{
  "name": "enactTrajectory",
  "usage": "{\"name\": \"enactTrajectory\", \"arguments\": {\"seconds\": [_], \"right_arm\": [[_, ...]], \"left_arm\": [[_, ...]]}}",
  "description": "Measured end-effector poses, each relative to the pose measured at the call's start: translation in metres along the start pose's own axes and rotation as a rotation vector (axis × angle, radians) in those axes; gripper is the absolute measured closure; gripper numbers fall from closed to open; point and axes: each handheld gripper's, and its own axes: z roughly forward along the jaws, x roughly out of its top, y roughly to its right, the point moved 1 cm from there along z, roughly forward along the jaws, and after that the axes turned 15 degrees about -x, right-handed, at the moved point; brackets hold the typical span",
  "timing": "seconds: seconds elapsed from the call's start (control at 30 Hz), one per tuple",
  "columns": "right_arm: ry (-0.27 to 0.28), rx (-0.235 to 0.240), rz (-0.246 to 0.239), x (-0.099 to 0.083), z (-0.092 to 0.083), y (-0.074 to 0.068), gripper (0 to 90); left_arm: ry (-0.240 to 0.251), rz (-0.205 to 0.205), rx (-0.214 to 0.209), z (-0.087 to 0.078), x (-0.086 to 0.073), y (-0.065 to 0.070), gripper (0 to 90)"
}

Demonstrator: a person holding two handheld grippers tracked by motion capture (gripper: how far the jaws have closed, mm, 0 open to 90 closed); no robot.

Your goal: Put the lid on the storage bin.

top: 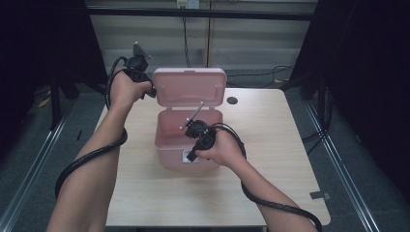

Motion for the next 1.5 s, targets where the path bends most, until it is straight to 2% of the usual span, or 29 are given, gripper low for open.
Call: {"name": "enactTrajectory", "arguments": {"seconds": [0.2, 0.33, 0.5, 0.57, 0.8, 0.9, 1.0, 1.07, 1.13, 1.2, 1.43, 1.5], "right_arm": [[-0.001, 0.002, -0.007, -0.001, 0.000, 0.000, 90.0], [0.000, -0.006, -0.014, -0.001, 0.000, -0.001, 90.0], [-0.011, -0.003, -0.017, -0.001, 0.000, -0.001, 90.0], [-0.013, 0.006, -0.019, -0.001, 0.000, -0.001, 90.0], [-0.010, 0.018, -0.030, -0.002, 0.001, 0.002, 90.0], [-0.008, 0.015, -0.022, -0.002, 0.000, 0.002, 90.0], [0.002, 0.023, -0.007, -0.006, -0.002, 0.007, 90.0], [0.003, 0.039, 0.021, -0.008, -0.002, 0.010, 90.0], [0.007, 0.043, 0.027, -0.007, 0.000, 0.011, 90.0], [0.011, 0.044, 0.033, -0.005, 0.001, 0.012, 90.0], [0.008, 0.040, 0.015, -0.003, 0.002, 0.012, 90.0], [0.002, 0.043, 0.025, -0.003, 0.002, 0.012, 90.0]], "left_arm": [[0.005, -0.003, 0.019, -0.005, -0.001, -0.006, 90.0], [0.025, -0.028, 0.028, -0.012, -0.001, -0.016, 90.0], [0.082, -0.038, 0.050, -0.022, 0.014, -0.028, 90.0], [0.109, -0.040, 0.046, -0.024, 0.022, -0.030, 90.0], [0.105, -0.024, 0.006, -0.018, 0.040, -0.023, 90.0], [0.108, -0.027, -0.039, -0.012, 0.043, -0.019, 90.0], [0.094, -0.002, -0.011, -0.009, 0.044, -0.016, 90.0], [0.097, -0.008, -0.021, -0.009, 0.044, -0.016, 90.0], [0.104, -0.007, -0.043, -0.012, 0.044, -0.015, 90.0], [0.103, 0.004, -0.043, -0.015, 0.043, -0.011, 90.0], [0.083, 0.011, -0.051, -0.017, 0.037, -0.011, 90.0], [0.078, 0.008, -0.054, -0.015, 0.035, -0.011, 90.0]]}}
